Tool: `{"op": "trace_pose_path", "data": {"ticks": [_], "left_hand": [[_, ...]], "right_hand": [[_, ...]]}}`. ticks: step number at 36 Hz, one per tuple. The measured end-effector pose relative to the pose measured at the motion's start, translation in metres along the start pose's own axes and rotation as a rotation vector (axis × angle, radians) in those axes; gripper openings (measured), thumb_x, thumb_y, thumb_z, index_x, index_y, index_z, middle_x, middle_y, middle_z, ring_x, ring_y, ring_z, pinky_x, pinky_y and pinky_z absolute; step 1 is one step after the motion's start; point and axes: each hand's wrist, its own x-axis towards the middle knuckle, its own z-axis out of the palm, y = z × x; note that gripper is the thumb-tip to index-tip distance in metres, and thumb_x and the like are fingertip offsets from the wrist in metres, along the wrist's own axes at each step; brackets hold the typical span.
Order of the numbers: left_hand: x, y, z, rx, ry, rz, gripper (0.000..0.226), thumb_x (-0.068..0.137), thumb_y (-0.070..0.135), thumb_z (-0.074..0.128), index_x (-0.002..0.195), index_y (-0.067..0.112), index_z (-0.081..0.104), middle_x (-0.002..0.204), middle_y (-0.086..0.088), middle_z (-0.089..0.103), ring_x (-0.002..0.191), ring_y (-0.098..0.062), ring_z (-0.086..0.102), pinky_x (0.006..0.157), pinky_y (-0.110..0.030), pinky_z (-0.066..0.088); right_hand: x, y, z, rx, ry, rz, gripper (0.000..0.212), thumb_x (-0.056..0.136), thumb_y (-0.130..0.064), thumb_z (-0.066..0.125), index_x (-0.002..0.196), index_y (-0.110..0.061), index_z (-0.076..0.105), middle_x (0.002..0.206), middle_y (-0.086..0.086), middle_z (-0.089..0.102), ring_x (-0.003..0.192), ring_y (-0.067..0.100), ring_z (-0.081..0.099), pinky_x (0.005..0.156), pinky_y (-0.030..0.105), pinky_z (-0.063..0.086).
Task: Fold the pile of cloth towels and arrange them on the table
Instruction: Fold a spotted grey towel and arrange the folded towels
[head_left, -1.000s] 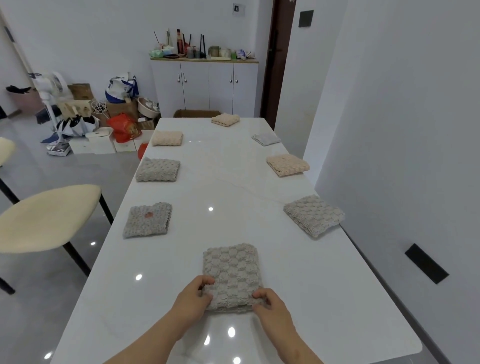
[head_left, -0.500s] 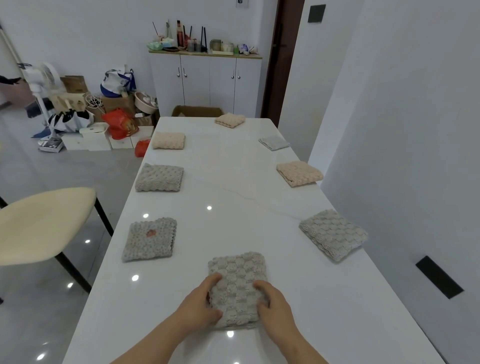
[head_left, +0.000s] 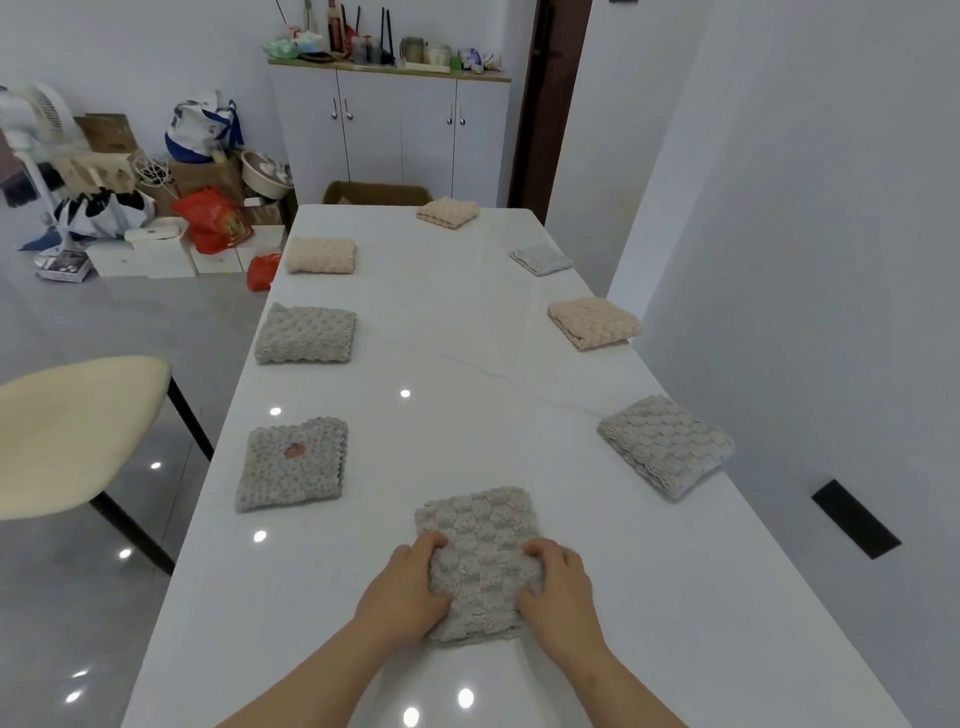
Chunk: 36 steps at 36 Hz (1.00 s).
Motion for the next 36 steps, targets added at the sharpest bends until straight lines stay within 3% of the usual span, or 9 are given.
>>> {"op": "trace_pose_path", "data": {"ticks": [2,4,5,8,11,13,22,29,36], "left_hand": [[-0.001,0.004,-0.002,0.106,0.074,-0.004,0.055,0.08,0.028,0.057,0.131,0.029,0.036,0.112,0.003,0.031,0.1,-0.014,0.047,0.082,-0.021,0.043],[-0.003,0.009,-0.004,0.24,0.167,0.048,0.053,0.079,0.034,0.054,0.13,0.029,0.04,0.129,0.001,0.03,0.118,-0.017,0.039,0.094,-0.024,0.036],[-0.003,0.011,-0.005,0.287,0.182,0.08,0.053,0.078,0.039,0.049,0.13,0.029,0.041,0.141,0.001,0.025,0.128,-0.018,0.031,0.101,-0.027,0.031],[-0.001,0.015,-0.004,0.378,0.105,0.177,0.082,0.066,0.06,0.024,0.14,0.025,0.028,0.155,0.004,0.006,0.142,-0.015,0.011,0.112,-0.03,0.017],[0.005,0.013,0.0,0.485,-0.033,0.196,0.083,0.081,0.055,0.042,0.148,0.025,0.003,0.156,0.005,0.0,0.144,-0.013,0.002,0.116,-0.036,0.008],[0.007,0.011,0.002,0.516,-0.087,0.163,0.085,0.085,0.052,0.047,0.149,0.025,-0.004,0.157,0.004,-0.005,0.145,-0.015,-0.004,0.117,-0.041,0.003],[0.014,0.014,0.0,0.572,-0.093,0.114,0.093,0.079,0.056,0.052,0.148,0.026,-0.003,0.156,0.003,0.0,0.144,-0.018,0.004,0.117,-0.045,0.005],[0.022,0.023,-0.004,0.639,-0.092,0.103,0.098,0.071,0.059,0.057,0.147,0.024,0.006,0.151,0.001,0.012,0.142,-0.022,0.009,0.115,-0.049,0.006],[0.024,0.021,-0.005,0.623,-0.1,0.106,0.098,0.069,0.059,0.058,0.147,0.025,0.009,0.154,0.004,0.006,0.143,-0.02,0.003,0.115,-0.046,0.009]], "right_hand": [[-0.001,-0.008,-0.003,-0.19,0.075,-0.033,0.049,0.085,-0.017,0.046,0.133,-0.026,0.037,0.147,-0.002,0.021,0.128,0.02,0.031,0.092,0.026,0.034],[-0.002,-0.018,-0.006,-0.269,0.102,-0.148,0.056,0.082,-0.031,0.027,0.137,-0.026,0.035,0.154,-0.004,0.013,0.136,0.02,0.024,0.103,0.031,0.029],[-0.001,-0.021,-0.006,-0.299,0.093,-0.203,0.071,0.073,-0.038,0.013,0.139,-0.026,0.034,0.156,-0.004,0.011,0.139,0.02,0.022,0.106,0.033,0.026],[0.011,-0.022,-0.002,-0.47,-0.025,-0.246,0.095,0.056,-0.041,-0.008,0.146,-0.024,0.017,0.158,-0.003,0.0,0.144,0.013,0.009,0.111,0.033,0.018],[0.019,-0.017,0.0,-0.522,-0.151,-0.179,0.067,0.086,-0.041,0.011,0.149,-0.021,0.003,0.158,-0.001,-0.004,0.145,0.012,0.004,0.114,0.036,0.015],[0.02,-0.014,0.0,-0.515,-0.21,-0.118,0.062,0.096,-0.035,0.027,0.15,-0.022,-0.002,0.158,-0.002,-0.004,0.145,0.014,0.003,0.115,0.039,0.011],[0.023,-0.009,0.004,-0.451,-0.247,-0.011,0.065,0.096,-0.039,0.029,0.149,-0.027,-0.006,0.158,-0.006,-0.007,0.146,0.017,-0.004,0.115,0.046,-0.001],[0.025,-0.012,0.002,-0.451,-0.249,0.003,0.066,0.094,-0.04,0.032,0.149,-0.03,-0.002,0.158,-0.007,-0.005,0.145,0.017,-0.002,0.115,0.049,0.002],[0.02,-0.011,0.002,-0.446,-0.244,-0.009,0.063,0.096,-0.041,0.029,0.149,-0.03,-0.003,0.158,-0.007,-0.007,0.145,0.018,-0.003,0.114,0.048,0.006]]}}
